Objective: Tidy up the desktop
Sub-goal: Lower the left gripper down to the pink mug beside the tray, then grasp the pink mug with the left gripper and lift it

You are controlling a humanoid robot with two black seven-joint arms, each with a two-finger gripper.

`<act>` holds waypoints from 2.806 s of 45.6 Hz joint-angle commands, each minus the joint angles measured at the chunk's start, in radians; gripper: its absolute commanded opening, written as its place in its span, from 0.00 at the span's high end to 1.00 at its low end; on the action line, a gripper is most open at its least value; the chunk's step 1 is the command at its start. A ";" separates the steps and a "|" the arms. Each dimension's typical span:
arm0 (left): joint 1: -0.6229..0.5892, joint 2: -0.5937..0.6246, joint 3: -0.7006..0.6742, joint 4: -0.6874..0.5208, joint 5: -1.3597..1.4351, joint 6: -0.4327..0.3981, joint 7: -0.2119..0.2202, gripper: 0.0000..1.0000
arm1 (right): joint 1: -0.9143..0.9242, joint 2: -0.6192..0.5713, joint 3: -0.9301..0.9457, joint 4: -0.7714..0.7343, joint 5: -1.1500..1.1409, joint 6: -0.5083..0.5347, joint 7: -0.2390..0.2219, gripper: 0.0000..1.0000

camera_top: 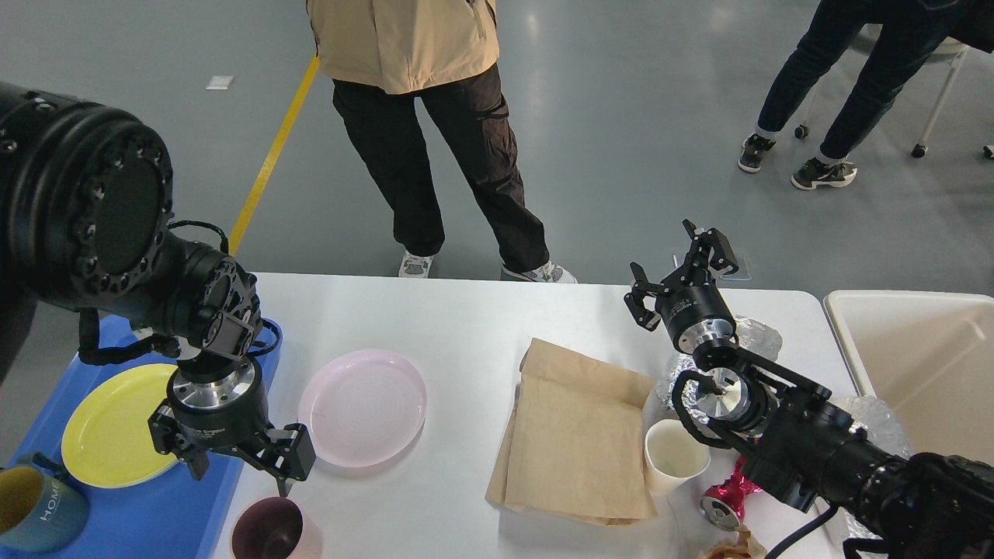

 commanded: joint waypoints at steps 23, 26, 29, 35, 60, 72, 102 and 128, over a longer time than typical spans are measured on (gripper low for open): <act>0.045 -0.005 0.004 -0.064 -0.201 -0.003 0.071 0.01 | 0.000 0.000 0.000 0.000 -0.001 0.000 0.000 0.00; 0.047 -0.007 0.007 -0.067 -0.199 -0.004 0.082 0.01 | 0.000 -0.001 0.000 0.000 -0.001 0.000 0.000 0.00; 0.050 -0.016 0.007 -0.068 -0.193 0.008 0.084 0.01 | 0.000 0.000 0.000 0.000 -0.001 0.000 0.000 0.00; 0.064 -0.028 0.007 -0.068 -0.187 0.048 0.084 0.01 | 0.000 -0.001 0.000 0.000 -0.001 0.000 0.000 0.00; 0.143 -0.051 0.009 -0.085 -0.141 0.208 0.137 0.02 | 0.000 0.000 0.000 0.000 -0.001 0.000 0.000 0.00; 0.169 -0.051 0.000 -0.085 -0.139 0.298 0.137 0.02 | 0.000 0.000 0.000 0.000 -0.001 0.000 0.000 0.00; 0.251 -0.050 0.029 -0.087 -0.139 0.392 0.137 0.07 | 0.000 -0.001 0.000 0.000 -0.001 0.000 0.000 0.00; 0.304 -0.050 0.021 -0.087 -0.142 0.499 0.137 0.13 | 0.000 -0.001 0.000 0.000 -0.001 0.000 0.000 0.00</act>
